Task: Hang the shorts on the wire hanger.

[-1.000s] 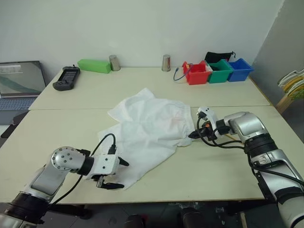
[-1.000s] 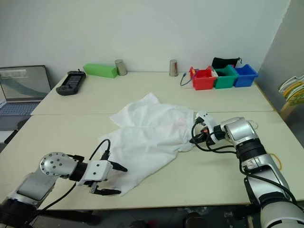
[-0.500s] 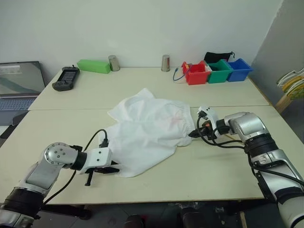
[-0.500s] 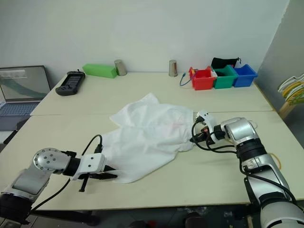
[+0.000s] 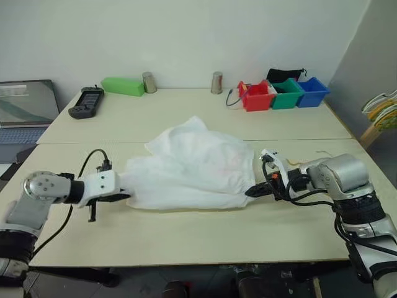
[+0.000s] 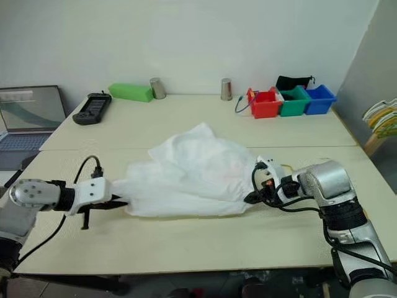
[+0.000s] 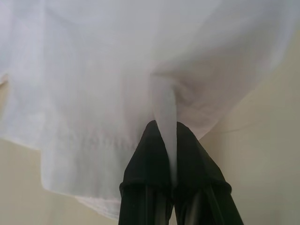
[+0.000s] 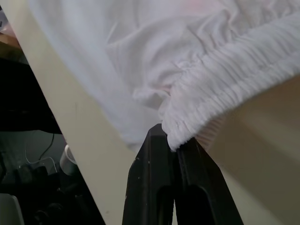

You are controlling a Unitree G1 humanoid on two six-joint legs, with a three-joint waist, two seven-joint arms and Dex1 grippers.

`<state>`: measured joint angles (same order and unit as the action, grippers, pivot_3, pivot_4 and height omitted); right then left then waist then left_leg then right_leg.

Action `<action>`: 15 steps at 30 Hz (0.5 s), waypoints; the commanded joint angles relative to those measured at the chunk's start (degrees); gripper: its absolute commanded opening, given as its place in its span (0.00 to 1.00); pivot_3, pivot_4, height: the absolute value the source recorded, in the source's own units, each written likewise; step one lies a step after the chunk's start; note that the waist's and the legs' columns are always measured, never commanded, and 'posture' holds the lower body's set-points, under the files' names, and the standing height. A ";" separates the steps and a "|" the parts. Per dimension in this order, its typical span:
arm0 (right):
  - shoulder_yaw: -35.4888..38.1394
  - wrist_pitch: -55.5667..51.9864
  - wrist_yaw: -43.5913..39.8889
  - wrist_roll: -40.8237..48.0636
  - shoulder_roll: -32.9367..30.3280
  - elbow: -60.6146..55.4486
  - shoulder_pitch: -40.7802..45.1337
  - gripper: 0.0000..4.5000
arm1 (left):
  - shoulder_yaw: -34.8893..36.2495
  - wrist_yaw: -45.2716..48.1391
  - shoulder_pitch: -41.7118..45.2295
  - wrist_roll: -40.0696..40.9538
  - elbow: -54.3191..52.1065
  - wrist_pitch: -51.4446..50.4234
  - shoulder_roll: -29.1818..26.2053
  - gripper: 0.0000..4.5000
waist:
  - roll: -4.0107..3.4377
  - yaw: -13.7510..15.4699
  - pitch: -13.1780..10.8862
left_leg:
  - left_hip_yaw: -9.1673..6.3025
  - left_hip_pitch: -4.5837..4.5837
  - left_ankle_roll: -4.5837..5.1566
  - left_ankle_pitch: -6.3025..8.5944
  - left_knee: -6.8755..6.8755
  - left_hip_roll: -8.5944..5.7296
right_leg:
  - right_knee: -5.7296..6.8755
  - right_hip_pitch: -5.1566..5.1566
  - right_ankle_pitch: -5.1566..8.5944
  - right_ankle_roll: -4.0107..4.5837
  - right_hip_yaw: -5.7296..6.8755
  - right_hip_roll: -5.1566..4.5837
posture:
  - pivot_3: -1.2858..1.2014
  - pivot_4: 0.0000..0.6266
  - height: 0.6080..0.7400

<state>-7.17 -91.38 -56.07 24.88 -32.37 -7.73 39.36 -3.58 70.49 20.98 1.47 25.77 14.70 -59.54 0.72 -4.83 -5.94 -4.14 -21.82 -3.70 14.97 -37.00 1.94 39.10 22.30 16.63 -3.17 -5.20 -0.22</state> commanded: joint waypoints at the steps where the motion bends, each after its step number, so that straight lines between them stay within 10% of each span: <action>1: 2.89 -1.12 5.96 1.52 0.79 1.24 -0.65 0.00 | 0.03 -0.55 0.56 -1.41 2.13 2.00 -0.26 0.00 | 0.09 -0.01 0.08 | 0.00 0.01 0.00 0.00 0.00 0.00 | 0.00 -0.01 0.00 0.00 0.00 0.00 | 0.52 0.03 1.00; 5: 3.73 -0.63 11.61 -0.39 2.60 6.30 -0.48 0.00 | -1.15 -0.33 -1.39 -1.12 0.18 2.53 1.46 0.00 | 0.09 0.01 0.09 | 0.02 -0.02 0.00 0.00 0.00 0.00 | 0.01 0.01 0.00 0.00 -0.01 0.00 | 0.52 0.03 1.00; 12: -0.69 6.03 11.17 1.23 -3.23 4.06 -2.07 0.32 | -1.00 1.13 -4.23 0.39 -3.77 -0.84 2.08 0.00 | 0.10 0.05 0.17 | 0.00 -0.07 0.00 0.00 0.01 -0.01 | -0.01 0.03 -0.01 0.01 0.00 -0.02 | 0.51 0.06 1.00; 15: -6.24 16.99 9.39 -2.59 -10.30 -0.57 -2.73 0.47 | 1.42 1.66 -3.84 2.46 -4.72 -4.39 0.50 0.14 | 0.09 0.02 0.16 | -0.01 -0.06 0.00 0.00 0.01 -0.01 | -0.01 0.02 0.00 -0.01 0.02 -0.03 | 0.51 0.06 1.00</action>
<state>-11.38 -81.62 -45.32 24.84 -39.58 -4.36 36.06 -5.45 71.75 16.19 1.75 22.69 12.72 -56.94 0.81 -4.80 -5.78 -4.13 -21.88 -3.69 14.97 -37.00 1.93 39.08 22.32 16.64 -3.18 -5.21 -0.24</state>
